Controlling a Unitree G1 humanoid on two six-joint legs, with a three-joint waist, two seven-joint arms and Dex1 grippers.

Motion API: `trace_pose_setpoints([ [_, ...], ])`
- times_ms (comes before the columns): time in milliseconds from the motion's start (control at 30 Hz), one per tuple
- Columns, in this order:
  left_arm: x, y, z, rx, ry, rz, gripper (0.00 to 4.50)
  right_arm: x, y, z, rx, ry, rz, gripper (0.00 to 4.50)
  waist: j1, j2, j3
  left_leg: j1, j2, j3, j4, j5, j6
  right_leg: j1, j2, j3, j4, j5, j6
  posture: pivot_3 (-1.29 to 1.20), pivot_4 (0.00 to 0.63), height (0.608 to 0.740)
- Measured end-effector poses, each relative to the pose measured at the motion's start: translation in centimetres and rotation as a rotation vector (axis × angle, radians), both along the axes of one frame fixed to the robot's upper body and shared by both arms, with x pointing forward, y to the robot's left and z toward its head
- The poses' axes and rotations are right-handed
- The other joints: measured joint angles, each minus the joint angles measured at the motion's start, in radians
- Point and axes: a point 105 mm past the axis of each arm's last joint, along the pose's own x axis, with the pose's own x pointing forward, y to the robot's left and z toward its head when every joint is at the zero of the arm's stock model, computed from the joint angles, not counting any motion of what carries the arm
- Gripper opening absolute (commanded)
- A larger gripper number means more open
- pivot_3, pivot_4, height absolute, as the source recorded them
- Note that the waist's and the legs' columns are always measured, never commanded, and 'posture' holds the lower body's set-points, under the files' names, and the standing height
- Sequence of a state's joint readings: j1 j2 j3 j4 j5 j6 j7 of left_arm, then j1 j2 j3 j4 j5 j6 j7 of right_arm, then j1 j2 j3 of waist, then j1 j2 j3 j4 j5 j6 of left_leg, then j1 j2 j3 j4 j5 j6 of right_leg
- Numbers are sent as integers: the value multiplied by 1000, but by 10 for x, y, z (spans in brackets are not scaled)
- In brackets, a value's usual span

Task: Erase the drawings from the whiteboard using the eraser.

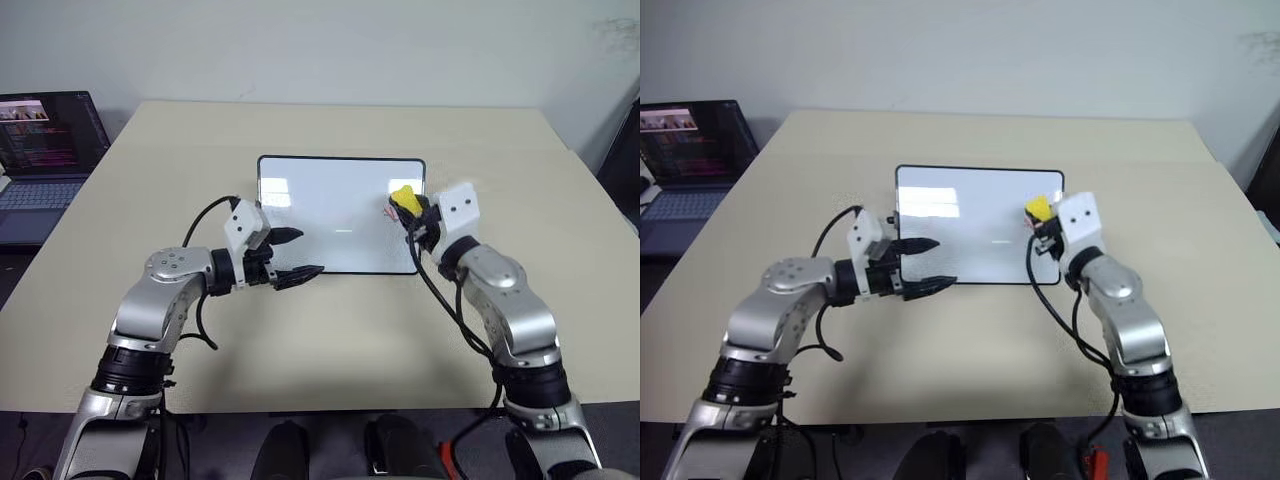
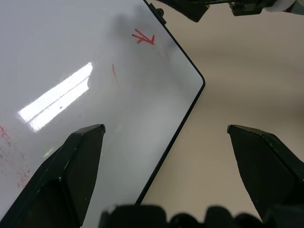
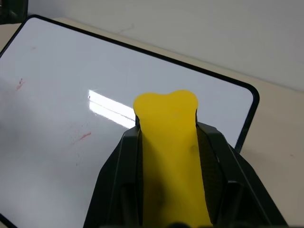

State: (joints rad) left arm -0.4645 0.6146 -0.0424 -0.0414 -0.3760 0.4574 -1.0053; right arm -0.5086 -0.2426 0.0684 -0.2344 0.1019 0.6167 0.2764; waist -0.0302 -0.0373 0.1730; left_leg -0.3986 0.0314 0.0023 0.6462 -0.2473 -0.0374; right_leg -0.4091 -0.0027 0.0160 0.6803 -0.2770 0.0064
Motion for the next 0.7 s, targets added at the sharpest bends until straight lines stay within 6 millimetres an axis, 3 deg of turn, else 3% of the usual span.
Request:
trace_pose_setpoints([
  [167,-1,-2,-3,8,11,-13,4500,11,5,-24,-2,172,-11,1198,0,0,0,0,1,0,0,0,0,0,0,0,0,0,0,0,150,740],
  [400,-2,-2,-5,10,17,-10,4500,-7,25,-52,-61,311,128,1197,-1,0,0,1,0,-1,0,0,0,0,0,0,1,0,0,0,150,740],
  [700,-2,-2,-6,12,27,-11,4500,23,-3,-20,-85,146,-59,1197,-1,0,0,1,0,0,1,0,0,1,0,0,1,0,0,0,150,740],
])
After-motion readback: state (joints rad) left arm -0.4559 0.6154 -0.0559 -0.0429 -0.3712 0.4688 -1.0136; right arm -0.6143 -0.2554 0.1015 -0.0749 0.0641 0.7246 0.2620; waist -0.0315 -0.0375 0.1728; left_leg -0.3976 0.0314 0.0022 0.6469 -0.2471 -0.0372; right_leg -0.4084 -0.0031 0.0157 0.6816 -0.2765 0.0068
